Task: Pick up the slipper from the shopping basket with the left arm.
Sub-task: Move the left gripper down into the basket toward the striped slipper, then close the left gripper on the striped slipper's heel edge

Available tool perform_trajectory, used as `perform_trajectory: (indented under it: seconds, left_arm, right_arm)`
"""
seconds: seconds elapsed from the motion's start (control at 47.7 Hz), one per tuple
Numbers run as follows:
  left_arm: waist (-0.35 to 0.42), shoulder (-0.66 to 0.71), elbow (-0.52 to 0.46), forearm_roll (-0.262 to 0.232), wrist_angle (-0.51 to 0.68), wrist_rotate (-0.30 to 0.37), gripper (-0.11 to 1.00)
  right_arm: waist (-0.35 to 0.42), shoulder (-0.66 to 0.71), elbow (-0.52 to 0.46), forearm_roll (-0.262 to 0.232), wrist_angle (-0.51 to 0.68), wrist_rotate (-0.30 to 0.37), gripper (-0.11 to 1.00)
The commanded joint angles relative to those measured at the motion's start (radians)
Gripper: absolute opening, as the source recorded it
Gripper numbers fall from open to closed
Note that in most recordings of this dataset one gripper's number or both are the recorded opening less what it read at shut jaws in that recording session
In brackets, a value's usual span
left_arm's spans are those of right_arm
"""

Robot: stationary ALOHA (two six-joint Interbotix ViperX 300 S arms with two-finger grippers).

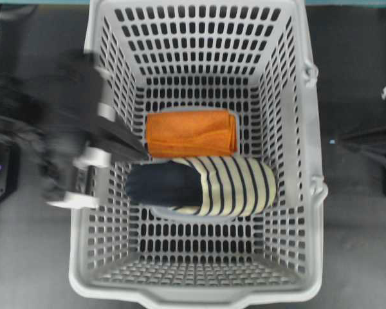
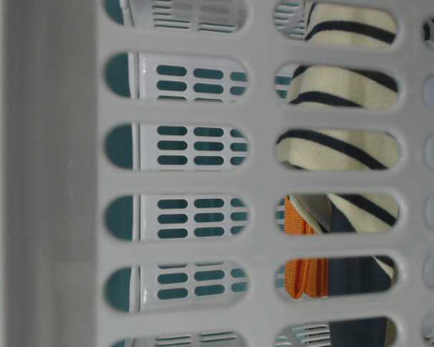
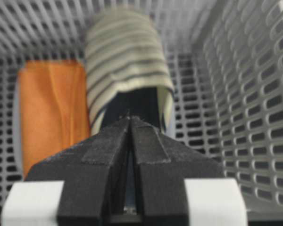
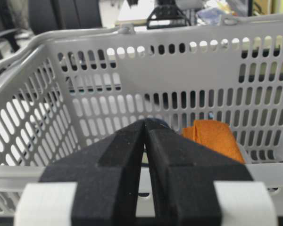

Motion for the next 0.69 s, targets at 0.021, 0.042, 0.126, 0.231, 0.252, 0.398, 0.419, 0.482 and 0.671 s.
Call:
perform_trajectory:
  seconds: [0.021,0.042,0.126,0.231,0.252,0.398,0.419,0.482,0.671]
  left_arm:
    - [-0.006,0.114,-0.126,0.003,0.101,-0.023,0.0]
    - [-0.006,0.135,-0.141,0.003,0.114,-0.026,0.0]
    - [-0.006,0.202,-0.201,0.003,0.161,-0.038,0.0]
    - [-0.006,0.276,-0.259,0.003,0.192,-0.032,0.0]
    - [-0.006,0.287,-0.268,0.003,0.193,-0.032,0.0]
    - [-0.008,0.364,-0.325,0.003,0.196,-0.04,0.11]
    - [-0.008,0.374,-0.331,0.005,0.196,-0.04,0.16]
    - [-0.015,0.403,-0.351,0.003,0.204,-0.041,0.36]
    - [-0.021,0.505,-0.41,0.005,0.242,-0.04,0.86]
  right_arm:
    - [0.008,-0.003,-0.021,0.005,0.005,0.002,0.01]
    - [0.008,-0.005,-0.021,0.005,0.006,0.002,0.01]
    - [0.009,-0.008,-0.021,0.003,0.012,0.002,0.01]
    - [0.014,-0.011,-0.02,0.003,0.014,0.003,0.01]
    - [0.015,-0.011,-0.018,0.005,0.014,0.003,0.01]
    - [0.044,-0.011,-0.018,0.003,0.014,0.002,0.01]
    - [0.048,-0.011,-0.018,0.005,0.014,0.002,0.01]
    - [0.052,-0.011,-0.018,0.005,0.014,0.002,0.01]
    - [0.052,-0.011,-0.017,0.005,0.014,0.002,0.01]
